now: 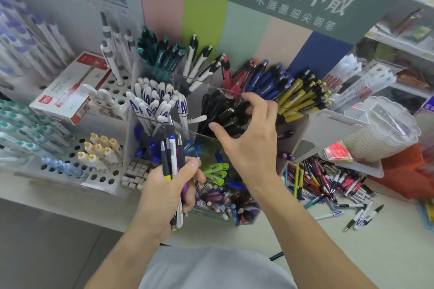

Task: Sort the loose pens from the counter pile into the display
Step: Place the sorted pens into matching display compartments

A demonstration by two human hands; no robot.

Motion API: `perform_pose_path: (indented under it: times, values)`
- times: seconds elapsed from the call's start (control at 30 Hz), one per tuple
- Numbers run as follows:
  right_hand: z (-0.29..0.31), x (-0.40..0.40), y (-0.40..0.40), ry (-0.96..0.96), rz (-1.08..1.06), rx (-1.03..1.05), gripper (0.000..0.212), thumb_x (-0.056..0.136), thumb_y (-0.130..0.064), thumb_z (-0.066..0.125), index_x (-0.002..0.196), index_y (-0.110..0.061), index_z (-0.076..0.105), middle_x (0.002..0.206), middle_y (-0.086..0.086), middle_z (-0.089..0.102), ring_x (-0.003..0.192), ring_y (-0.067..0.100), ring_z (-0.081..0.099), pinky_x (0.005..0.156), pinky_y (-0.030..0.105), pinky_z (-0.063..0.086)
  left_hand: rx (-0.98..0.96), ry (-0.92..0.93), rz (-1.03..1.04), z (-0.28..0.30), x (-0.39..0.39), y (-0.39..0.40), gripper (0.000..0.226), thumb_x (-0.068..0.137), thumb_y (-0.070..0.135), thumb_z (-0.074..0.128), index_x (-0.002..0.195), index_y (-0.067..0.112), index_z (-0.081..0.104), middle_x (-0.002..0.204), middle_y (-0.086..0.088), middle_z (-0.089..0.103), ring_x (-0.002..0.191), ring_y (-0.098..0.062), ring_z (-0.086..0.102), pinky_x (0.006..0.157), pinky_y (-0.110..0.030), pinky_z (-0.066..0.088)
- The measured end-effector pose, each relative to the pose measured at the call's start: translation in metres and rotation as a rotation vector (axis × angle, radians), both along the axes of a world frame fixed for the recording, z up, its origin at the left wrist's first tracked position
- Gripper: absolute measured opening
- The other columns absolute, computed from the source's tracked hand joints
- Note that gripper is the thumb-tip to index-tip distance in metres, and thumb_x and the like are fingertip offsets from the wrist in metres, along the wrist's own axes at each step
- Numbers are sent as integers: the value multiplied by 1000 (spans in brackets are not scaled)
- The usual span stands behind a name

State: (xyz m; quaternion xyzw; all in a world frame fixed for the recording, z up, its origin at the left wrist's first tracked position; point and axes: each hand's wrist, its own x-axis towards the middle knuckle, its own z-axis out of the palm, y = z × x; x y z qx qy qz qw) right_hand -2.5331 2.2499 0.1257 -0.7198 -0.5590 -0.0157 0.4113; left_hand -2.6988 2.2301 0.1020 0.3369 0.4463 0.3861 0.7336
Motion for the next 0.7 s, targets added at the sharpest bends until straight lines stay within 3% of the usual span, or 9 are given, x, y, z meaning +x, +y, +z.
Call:
perform_pose_path:
  times: [0.07, 0.13, 0.23, 0.3, 0.43, 0.53, 0.6, 0.7]
  values:
    - [-3, -3, -5, 7, -20, 47, 80, 71, -39, 90, 133, -9, 50, 119, 10, 47, 91, 1, 43, 79, 6, 39, -5, -5, -9, 0, 0, 1, 27, 80, 34, 69, 75, 7, 69, 66, -24, 50, 46, -25, 32, 40, -26, 30]
    - [-9, -5, -12, 16, 18, 76, 77, 74, -34, 90, 135, -8, 50, 118, 10, 48, 89, -1, 43, 79, 0, 38, -8, -11, -10, 1, 1, 2, 24, 80, 33, 69, 75, 9, 69, 67, -25, 52, 48, -26, 32, 41, -27, 31]
    - [-13, -5, -15, 90, 84, 127, 49, 81, -17, 86, 122, -6, 62, 107, 5, 53, 71, 6, 52, 70, 17, 50, -6, -20, -19, 4, 2, 4, 22, 79, 33, 68, 74, 11, 69, 70, -26, 53, 47, -25, 31, 42, -27, 30]
    - [-10, -4, -7, 138, 118, 153, 37, 81, -10, 84, 112, -3, 65, 102, 5, 56, 71, 8, 57, 68, 23, 53, 4, -23, -32, 6, 4, 6, 20, 82, 30, 67, 74, 12, 69, 72, -25, 54, 45, -24, 33, 42, -26, 31]
    - [-1, -11, 6, 81, 103, 104, 41, 85, -19, 82, 121, -7, 65, 113, 8, 53, 80, 10, 56, 78, 15, 49, -29, -78, -58, 10, 6, 6, 12, 84, 24, 65, 79, 15, 69, 74, -17, 57, 44, -20, 38, 39, -25, 33]
    - [-1, -14, 0, -93, -3, 58, 49, 89, -31, 77, 133, -18, 63, 123, 10, 51, 96, 13, 48, 86, 30, 48, -80, -149, -85, 14, 4, 5, 14, 87, 21, 72, 93, 9, 66, 74, -14, 56, 44, -18, 40, 39, -24, 32]
    - [-2, -14, 1, -193, -22, 89, 48, 91, -26, 74, 137, -21, 62, 129, 13, 52, 104, 23, 49, 92, 41, 46, -93, -185, -99, 16, 5, 4, 25, 88, 22, 69, 104, 5, 60, 73, -13, 55, 44, -18, 41, 39, -24, 33]
    - [-9, -11, 8, -234, 23, 88, 38, 93, -17, 70, 130, -19, 68, 135, 13, 55, 112, 29, 50, 95, 43, 42, -103, -229, -137, 20, 8, 1, 33, 85, 22, 62, 112, 4, 56, 73, -14, 54, 45, -19, 42, 39, -25, 37]
